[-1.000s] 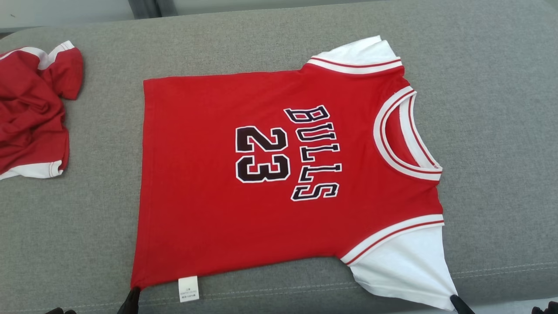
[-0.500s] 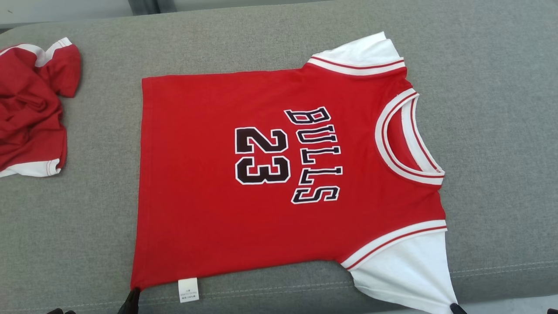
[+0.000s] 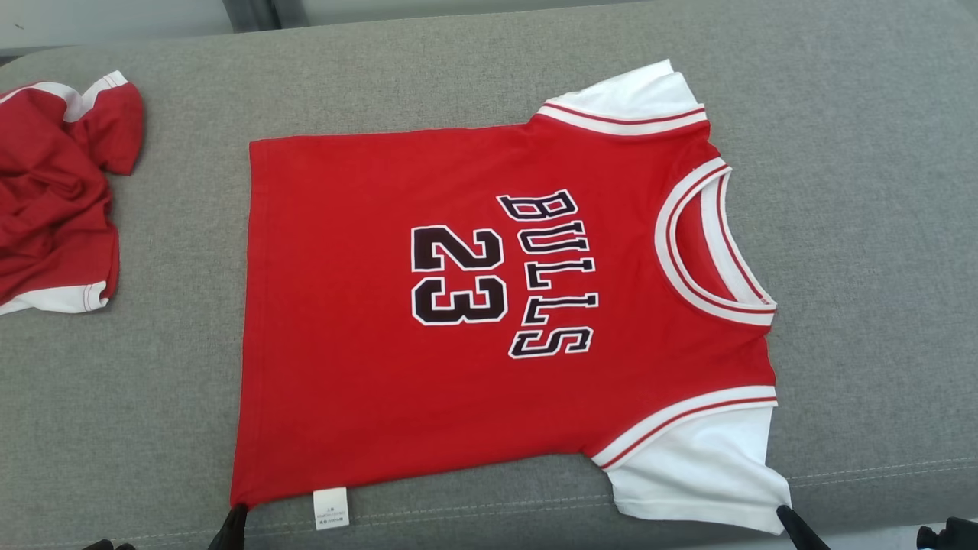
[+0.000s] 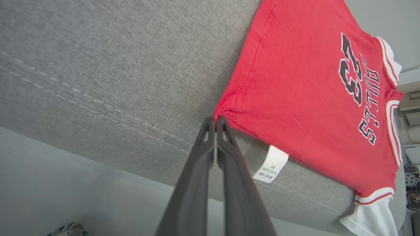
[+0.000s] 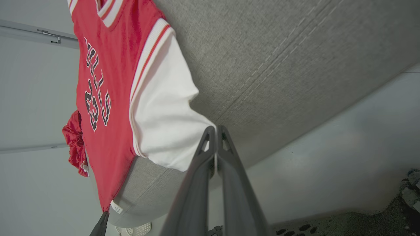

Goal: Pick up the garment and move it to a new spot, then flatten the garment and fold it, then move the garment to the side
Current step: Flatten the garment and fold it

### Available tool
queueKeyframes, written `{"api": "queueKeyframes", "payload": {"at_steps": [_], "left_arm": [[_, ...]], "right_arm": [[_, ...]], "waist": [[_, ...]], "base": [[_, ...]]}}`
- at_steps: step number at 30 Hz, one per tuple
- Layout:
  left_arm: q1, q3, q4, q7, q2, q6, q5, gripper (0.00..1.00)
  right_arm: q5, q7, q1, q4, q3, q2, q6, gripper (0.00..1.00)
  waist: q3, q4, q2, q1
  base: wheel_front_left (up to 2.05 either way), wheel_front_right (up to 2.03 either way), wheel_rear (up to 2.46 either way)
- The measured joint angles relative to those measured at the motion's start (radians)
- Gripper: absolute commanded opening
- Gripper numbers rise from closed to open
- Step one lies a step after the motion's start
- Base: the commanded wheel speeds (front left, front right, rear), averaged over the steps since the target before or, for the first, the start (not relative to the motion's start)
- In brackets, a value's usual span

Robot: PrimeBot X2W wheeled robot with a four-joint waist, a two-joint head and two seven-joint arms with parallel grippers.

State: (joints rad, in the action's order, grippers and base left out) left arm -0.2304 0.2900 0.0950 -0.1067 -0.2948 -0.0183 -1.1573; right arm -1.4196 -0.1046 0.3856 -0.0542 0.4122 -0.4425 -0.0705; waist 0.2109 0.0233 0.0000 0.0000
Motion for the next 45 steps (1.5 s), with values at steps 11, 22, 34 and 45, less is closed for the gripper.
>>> {"api": "queueKeyframes", "payload": {"at_steps": [11,22,34,45], "left_arm": [[0.025,0.006,-0.014,0.000,0.016,0.019,-0.008,0.00],[0.031,0.007,-0.014,0.001,0.017,0.019,-0.008,0.00],[0.031,0.007,0.006,0.006,0.014,0.017,-0.007,0.00],[0.031,0.007,0.025,0.011,0.014,-0.004,-0.007,1.00]], "right_arm": [[0.004,-0.001,-0.028,-0.012,0.008,0.028,0.021,0.00],[0.013,-0.009,-0.044,-0.028,0.018,0.037,0.035,0.00],[0.060,-0.009,-0.052,0.007,0.035,0.018,0.023,0.00],[0.101,-0.014,-0.052,0.034,0.047,0.012,0.005,1.00]], "waist": [[-0.009,-0.006,0.0000,0.0000],[-0.012,-0.013,0.0000,0.0000],[-0.022,-0.014,0.0000,0.0000],[-0.031,-0.017,0.0000,0.0000]], "base": [[0.00,0.00,0.00],[0.00,0.00,0.00],[0.00,0.00,0.00],[0.00,0.00,0.00]]}}
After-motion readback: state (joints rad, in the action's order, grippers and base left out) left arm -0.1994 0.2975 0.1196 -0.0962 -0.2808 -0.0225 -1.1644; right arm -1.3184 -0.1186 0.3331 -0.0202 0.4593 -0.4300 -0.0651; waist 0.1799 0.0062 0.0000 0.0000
